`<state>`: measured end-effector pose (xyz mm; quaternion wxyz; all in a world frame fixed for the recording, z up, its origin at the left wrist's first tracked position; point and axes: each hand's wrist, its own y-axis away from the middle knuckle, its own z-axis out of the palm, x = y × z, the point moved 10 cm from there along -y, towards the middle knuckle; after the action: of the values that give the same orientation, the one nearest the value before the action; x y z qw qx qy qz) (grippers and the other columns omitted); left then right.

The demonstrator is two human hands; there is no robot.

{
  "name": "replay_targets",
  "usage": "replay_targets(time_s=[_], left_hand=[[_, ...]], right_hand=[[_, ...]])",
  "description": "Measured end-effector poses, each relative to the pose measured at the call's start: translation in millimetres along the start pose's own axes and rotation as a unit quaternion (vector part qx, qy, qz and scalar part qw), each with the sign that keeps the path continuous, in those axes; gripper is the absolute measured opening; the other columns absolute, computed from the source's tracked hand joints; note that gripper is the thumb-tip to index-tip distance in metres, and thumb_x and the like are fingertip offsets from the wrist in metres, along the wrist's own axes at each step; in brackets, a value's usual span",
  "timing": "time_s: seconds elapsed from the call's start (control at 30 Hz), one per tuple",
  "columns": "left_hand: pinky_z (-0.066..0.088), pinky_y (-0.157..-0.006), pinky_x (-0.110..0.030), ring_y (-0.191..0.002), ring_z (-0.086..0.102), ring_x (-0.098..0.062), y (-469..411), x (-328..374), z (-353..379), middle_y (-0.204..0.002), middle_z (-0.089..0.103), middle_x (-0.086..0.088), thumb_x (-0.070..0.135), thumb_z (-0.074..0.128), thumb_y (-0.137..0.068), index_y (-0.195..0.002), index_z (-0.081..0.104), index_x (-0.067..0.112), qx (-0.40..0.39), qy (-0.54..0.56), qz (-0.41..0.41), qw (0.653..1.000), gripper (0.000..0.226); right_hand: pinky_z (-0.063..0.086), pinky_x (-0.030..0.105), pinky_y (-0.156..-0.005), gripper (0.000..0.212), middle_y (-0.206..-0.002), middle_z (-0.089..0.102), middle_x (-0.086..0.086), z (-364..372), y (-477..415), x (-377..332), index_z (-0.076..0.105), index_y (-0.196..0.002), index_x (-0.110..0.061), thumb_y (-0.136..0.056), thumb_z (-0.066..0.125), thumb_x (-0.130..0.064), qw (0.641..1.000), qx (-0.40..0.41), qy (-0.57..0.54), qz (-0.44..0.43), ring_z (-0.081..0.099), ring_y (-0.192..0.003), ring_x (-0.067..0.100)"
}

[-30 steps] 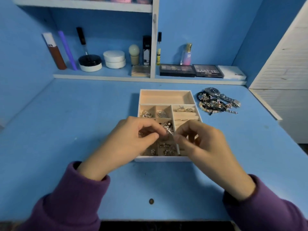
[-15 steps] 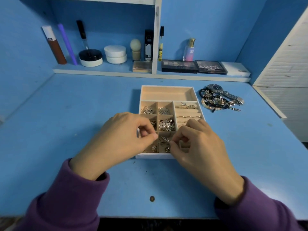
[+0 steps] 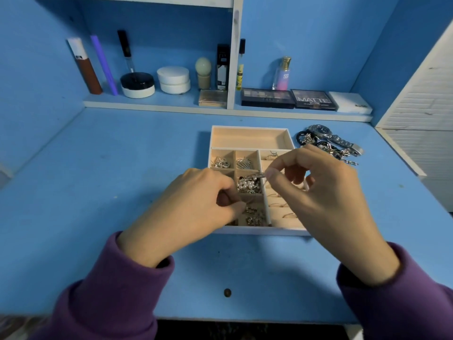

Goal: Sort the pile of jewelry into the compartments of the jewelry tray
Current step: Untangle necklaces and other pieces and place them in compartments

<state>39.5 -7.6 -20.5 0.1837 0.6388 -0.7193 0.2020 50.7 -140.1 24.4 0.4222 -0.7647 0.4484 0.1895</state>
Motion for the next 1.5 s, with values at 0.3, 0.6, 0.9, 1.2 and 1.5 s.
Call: replay_targets(time_s=[0.3,0.6,0.9,1.2,1.5], left_hand=[[0.037,-0.052,-0.012,-0.051,0.045,-0.002,-1.0,5.3,-12.5,-0.071,0.060,0.024,0.044,0.071,-0.070,-0.083,0.059,0.038,0.041,0.114,0.017,0.993,0.019],[0.034,-0.051,-0.007,-0.053,0.049,0.007,-4.7,15.2,-11.0,-0.053,0.054,0.027,0.033,0.069,-0.078,-0.082,0.069,0.035,0.037,0.133,0.048,0.989,0.005],[0.048,-0.063,-0.016,-0.066,0.062,0.002,-7.4,15.3,-24.4,-0.072,0.070,0.014,0.027,0.067,-0.080,-0.081,0.070,0.030,0.089,0.223,0.040,0.970,0.005],[0.034,-0.051,-0.005,-0.055,0.050,0.006,1.1,-9.0,-1.8,-0.056,0.058,0.028,0.029,0.065,-0.078,-0.074,0.069,0.030,0.104,0.148,-0.039,0.983,0.006],[0.037,-0.054,-0.006,-0.068,0.052,-0.012,-3.0,-20.1,-16.4,-0.069,0.062,0.024,0.023,0.062,-0.082,-0.078,0.067,0.038,0.126,0.153,-0.031,0.980,0.016]], right_hand=[[0.035,0.008,-0.059,0.008,-0.062,0.052,-0.012,-9.2,0.8,-11.6,0.061,-0.074,-0.023,-0.081,0.058,-0.026,0.999,-0.001,-0.038,-0.015,0.047,-0.062,0.004],[0.037,0.010,-0.060,0.009,-0.067,0.057,-0.010,-22.2,-3.0,-28.6,0.063,-0.078,-0.020,-0.084,0.058,-0.026,0.997,0.018,-0.074,-0.032,0.049,-0.063,0.004],[0.037,0.010,-0.061,0.009,-0.070,0.058,-0.010,-17.1,0.6,-19.5,0.060,-0.078,-0.020,-0.085,0.057,-0.023,0.996,0.032,-0.075,-0.032,0.049,-0.064,0.005],[0.033,0.014,-0.061,0.009,-0.070,0.052,-0.008,21.7,25.5,28.5,0.059,-0.078,-0.021,-0.084,0.055,-0.027,0.999,0.018,-0.041,0.022,0.045,-0.067,0.007],[0.038,0.020,-0.062,0.013,-0.074,0.046,-0.009,32.0,28.1,27.0,0.074,-0.078,-0.027,-0.074,0.063,-0.033,0.989,-0.056,0.130,-0.046,0.042,-0.080,0.013]])
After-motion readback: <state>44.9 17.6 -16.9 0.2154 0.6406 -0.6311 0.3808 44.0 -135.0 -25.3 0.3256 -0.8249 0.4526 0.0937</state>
